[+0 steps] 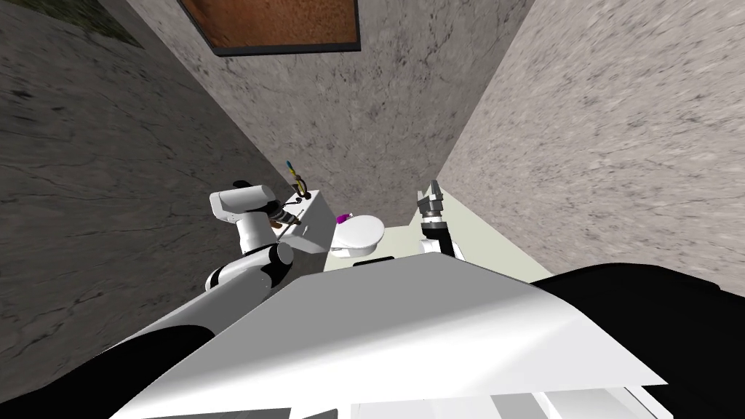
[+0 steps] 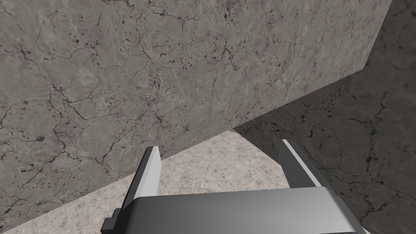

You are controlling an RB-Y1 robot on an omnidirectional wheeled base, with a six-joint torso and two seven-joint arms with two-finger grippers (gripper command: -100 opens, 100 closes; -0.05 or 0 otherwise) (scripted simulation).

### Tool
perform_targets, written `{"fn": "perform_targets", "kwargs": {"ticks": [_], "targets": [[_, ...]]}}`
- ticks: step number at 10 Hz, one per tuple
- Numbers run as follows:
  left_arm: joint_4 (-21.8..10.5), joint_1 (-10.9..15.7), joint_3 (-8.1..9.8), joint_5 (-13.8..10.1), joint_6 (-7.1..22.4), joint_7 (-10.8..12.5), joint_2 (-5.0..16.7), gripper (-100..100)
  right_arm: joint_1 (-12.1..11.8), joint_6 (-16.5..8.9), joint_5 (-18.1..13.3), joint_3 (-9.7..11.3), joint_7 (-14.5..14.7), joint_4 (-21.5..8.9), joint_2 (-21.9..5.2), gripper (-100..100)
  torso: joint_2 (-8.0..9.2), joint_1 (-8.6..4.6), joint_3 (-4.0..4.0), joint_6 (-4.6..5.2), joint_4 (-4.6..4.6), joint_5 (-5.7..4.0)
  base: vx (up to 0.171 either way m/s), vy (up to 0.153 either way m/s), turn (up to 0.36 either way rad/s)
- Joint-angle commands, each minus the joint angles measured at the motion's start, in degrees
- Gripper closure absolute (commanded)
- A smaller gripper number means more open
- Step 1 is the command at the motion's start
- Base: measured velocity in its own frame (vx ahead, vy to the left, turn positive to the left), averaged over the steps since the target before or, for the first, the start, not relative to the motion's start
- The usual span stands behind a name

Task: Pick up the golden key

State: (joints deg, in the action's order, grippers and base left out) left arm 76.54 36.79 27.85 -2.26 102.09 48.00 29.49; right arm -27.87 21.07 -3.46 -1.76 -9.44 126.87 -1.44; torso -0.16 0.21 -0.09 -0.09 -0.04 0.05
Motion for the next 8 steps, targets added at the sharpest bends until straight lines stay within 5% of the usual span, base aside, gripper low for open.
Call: {"fn": "perform_targets", "kwargs": {"ticks": [1, 4, 5, 6, 7, 8], "targets": [[-1.36, 0.04, -0.27, 0.03, 2.86, 1.56, 0.68, -100, 0.0, 0.0, 0.0, 0.0, 0.0, 0.0, 0.0, 0, 0.0, 0.0, 0.0, 0.0, 0.0, 0.0, 0.062, 0.058, -0.021], [-2.59, 0.22, -0.51, 0.14, 6.24, 2.74, 1.49, -100, 0.0, 0.0, 0.0, 0.0, 0.0, 0.0, 0.0, 0, -0.02, 0.05, -0.01, -0.01, -0.01, 0.02, 0.051, 0.058, 0.0], [-2.06, -0.06, -0.34, 0.03, 5.31, 2.27, 1.26, -100, 0.0, 0.0, 0.0, 0.0, 0.0, 0.0, 0.0, 0, 0.01, 0.1, 0.0, -0.01, 0.0, 0.03, 0.019, 0.031, -0.001], [-2.1, -0.09, -0.33, 0.03, 5.57, 2.37, 1.3, 0, 0.0, 0.0, 0.0, 0.0, 0.0, 0.0, 0.0, 0, 0.08, -0.02, 0.04, 0.0, 0.01, 0.01, 0.004, 0.006, 0.0], [-4.56, 0.17, 2.53, 0.61, 4.0, -0.5, 2.46, -100, 0.0, 0.0, 0.0, 0.0, 0.0, 0.0, 0.0, 0, 0.14, -0.12, 0.08, 0.0, 0.03, -0.02, 0.11, -0.083, 0.346], [-4.56, 0.17, 2.58, 0.61, 4.0, -1.91, 2.46, -100, -0.03, 0.0, 0.0, 0.0, 0.0, 0.0, 0.01, 0, -0.08, -0.32, -0.03, -0.24, -0.01, -0.08, 0.164, -0.122, 0.198]]}}
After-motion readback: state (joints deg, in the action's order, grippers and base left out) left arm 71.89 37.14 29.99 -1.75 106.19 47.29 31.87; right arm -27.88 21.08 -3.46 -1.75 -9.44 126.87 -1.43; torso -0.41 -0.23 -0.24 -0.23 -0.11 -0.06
